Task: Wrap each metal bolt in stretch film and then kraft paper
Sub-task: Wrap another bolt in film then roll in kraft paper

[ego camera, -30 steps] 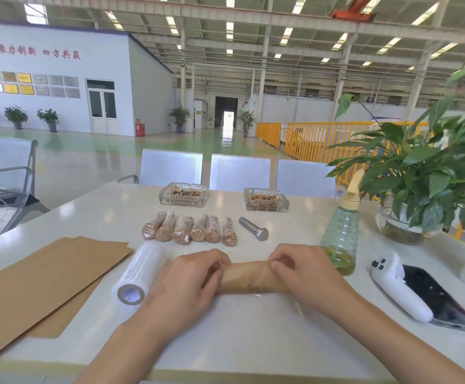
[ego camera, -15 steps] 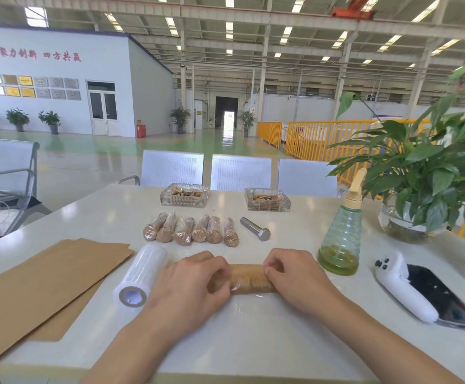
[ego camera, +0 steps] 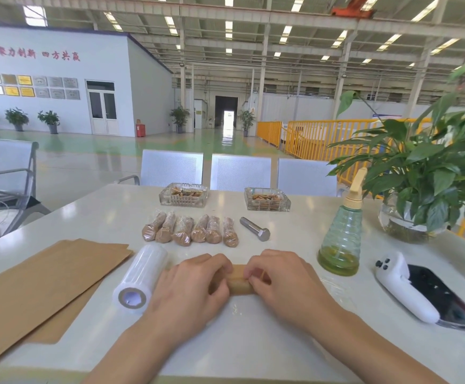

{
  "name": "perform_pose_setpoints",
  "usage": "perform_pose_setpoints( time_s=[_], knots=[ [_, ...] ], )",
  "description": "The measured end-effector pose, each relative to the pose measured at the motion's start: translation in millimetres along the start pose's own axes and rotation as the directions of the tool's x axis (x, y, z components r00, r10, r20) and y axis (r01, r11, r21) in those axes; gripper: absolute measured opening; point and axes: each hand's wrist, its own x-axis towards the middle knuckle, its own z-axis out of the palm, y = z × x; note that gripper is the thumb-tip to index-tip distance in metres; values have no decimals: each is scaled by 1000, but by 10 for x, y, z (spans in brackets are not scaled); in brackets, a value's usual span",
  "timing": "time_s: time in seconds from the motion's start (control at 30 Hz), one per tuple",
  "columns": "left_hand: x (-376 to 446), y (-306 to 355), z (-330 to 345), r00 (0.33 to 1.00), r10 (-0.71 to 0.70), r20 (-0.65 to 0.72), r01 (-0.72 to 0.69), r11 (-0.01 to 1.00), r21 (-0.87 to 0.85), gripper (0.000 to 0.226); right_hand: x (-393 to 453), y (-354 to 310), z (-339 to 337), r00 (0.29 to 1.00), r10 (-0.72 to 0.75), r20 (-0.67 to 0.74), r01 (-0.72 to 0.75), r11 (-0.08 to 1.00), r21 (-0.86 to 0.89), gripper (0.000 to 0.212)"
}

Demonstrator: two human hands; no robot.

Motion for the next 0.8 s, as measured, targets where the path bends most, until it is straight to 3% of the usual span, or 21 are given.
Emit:
perform_pose_setpoints(
  time_s=[0.2,0.47,0.8],
  knots=[
    [31,-11,24,999,-31,-33,29,998,-48,17,-13,40,60,1000,11,-24,-11,1000,12,12],
    [73,26,52,1000,11,-4,-10,995,94,29,-59,40,101,999,19,-45,-18,999,37,9],
    [116,-20,-12,997,-41,72,43,998,-37,34,-36,56,106,1000,11,-19,-10,998,62,17]
  ],
)
